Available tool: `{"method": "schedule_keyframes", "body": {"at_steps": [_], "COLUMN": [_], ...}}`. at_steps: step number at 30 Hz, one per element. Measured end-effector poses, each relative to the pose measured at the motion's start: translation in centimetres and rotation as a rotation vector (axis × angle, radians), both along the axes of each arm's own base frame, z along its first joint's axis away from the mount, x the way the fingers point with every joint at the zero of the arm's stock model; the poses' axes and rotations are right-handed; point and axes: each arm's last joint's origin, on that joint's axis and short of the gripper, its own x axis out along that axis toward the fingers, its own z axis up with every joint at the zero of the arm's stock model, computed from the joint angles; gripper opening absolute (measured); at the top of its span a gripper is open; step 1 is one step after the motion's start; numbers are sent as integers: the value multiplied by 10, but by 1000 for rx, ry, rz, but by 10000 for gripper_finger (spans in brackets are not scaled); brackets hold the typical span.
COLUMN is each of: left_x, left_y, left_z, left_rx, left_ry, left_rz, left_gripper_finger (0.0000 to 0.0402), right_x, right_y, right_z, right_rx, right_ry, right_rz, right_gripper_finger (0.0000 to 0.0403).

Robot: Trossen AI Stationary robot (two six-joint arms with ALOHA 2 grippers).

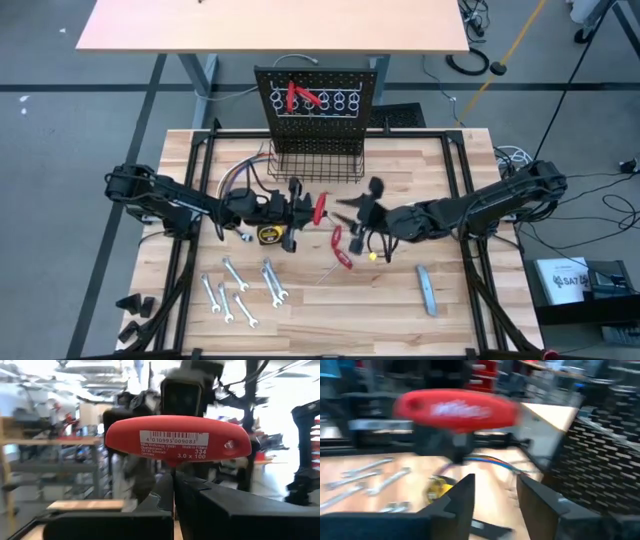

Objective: Hang tools onto peg board
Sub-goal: Hang the top right allen wrench on the peg board

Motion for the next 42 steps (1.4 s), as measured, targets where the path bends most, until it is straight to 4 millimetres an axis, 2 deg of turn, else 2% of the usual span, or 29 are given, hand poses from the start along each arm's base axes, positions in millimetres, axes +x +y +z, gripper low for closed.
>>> {"method": "schedule_keyframes", "body": {"at_steps": [4, 7, 11, 14, 19, 22, 25, 30, 34, 37, 42], "left_x": [0, 6, 25, 37, 51, 57, 61, 65, 64, 65, 72], "left_y": [12, 27, 43, 49, 45, 43, 43, 45, 55, 67, 90], "left_z": [4, 13, 28, 40, 65, 82, 107, 150, 186, 201, 203], "left_rx": [-28, -37, -51, -10, 25, 4, -22, 8, 18, 26, 26], "left_ry": [113, 171, 165, 162, 124, 89, 52, 45, 66, 88, 125], "left_rz": [218, 386, 505, 624, 793, 846, 879, 943, 970, 1005, 1068], "left_gripper_finger": [1, 0, 0, 0, 0, 0, 0, 0, 0, 0, 0], "right_x": [-21, -32, -41, -48, -60, -69, -73, -77, -78, -79, -77], "right_y": [-8, -16, -34, -49, -70, -81, -88, -89, -87, -86, -86], "right_z": [-8, -24, -52, -69, -90, -93, -87, -78, -70, -66, -63], "right_rx": [42, 70, 39, 87, 144, 152, 148, 98, 45, 4, -53], "right_ry": [145, 284, 364, 426, 467, 460, 433, 426, 397, 389, 375], "right_rz": [-101, -194, -335, -314, -212, -178, -136, -11, 78, 126, 148], "right_gripper_finger": [160, 164, 162, 157, 148, 146, 146, 146, 146, 146, 146]}}
